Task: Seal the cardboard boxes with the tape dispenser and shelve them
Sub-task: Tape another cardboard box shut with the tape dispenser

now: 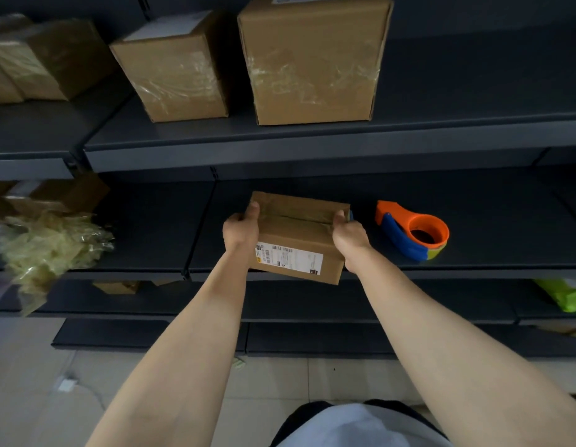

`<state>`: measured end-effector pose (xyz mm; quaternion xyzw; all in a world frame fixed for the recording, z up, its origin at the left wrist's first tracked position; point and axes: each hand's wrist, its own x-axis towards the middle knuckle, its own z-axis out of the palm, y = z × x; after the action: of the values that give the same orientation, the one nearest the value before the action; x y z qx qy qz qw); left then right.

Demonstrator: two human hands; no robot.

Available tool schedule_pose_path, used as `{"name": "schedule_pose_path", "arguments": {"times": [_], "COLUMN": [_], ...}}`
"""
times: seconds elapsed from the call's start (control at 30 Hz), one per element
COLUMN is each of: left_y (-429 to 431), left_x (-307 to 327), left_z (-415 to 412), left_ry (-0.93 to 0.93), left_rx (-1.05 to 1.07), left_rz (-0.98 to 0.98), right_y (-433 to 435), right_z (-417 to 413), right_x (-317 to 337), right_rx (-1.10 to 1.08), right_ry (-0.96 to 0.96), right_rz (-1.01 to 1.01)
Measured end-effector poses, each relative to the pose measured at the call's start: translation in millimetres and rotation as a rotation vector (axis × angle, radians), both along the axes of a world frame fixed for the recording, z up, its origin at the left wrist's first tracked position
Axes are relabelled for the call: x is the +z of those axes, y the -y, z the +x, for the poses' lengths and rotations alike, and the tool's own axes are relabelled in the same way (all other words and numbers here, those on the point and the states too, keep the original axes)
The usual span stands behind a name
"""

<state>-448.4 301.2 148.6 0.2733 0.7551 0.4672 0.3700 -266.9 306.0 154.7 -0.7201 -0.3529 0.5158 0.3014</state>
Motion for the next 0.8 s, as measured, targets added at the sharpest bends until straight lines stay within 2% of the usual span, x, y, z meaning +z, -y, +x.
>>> {"name": "schedule_pose_path", "arguments": {"times": [0.17,0.43,0.53,0.6,0.7,0.77,0.8], "left_y": [-5.7,-8.6,-4.1,1.5,13.7,22.7,24.9], "left_x": [14.9,12.3,3.3,-2.5,-14.3,-17.3,-17.4], "left_z": [0.1,-3.9,-4.0,-2.8,1.4,6.0,7.3], "left_ry": [-0.042,-0.023,-0.006,0.014,0.314,0.567,0.629], "left_rx": [0.049,-0.129,-0.065,0.023,0.009,-0.067,-0.078], "left_rz": [0.056,-0.003,-0.022,-0.110,-0.252,-0.241,-0.220], "right_y": [-2.2,-10.3,-14.4,-17.9,-22.3,-24.1,-23.9], "right_z": [-5.1,-4.2,-5.6,-7.0,-7.9,-9.8,-10.2], "right_x": [9.8,23.6,24.1,23.4,24.8,26.6,26.2], "right_rx": [-0.029,-0.066,-0.030,-0.030,-0.049,-0.028,-0.016], "right_ry": [-0.036,-0.164,-0.180,-0.180,-0.118,-0.076,-0.068], "right_rz": [-0.064,-0.198,-0.221,-0.230,-0.220,-0.213,-0.207]}}
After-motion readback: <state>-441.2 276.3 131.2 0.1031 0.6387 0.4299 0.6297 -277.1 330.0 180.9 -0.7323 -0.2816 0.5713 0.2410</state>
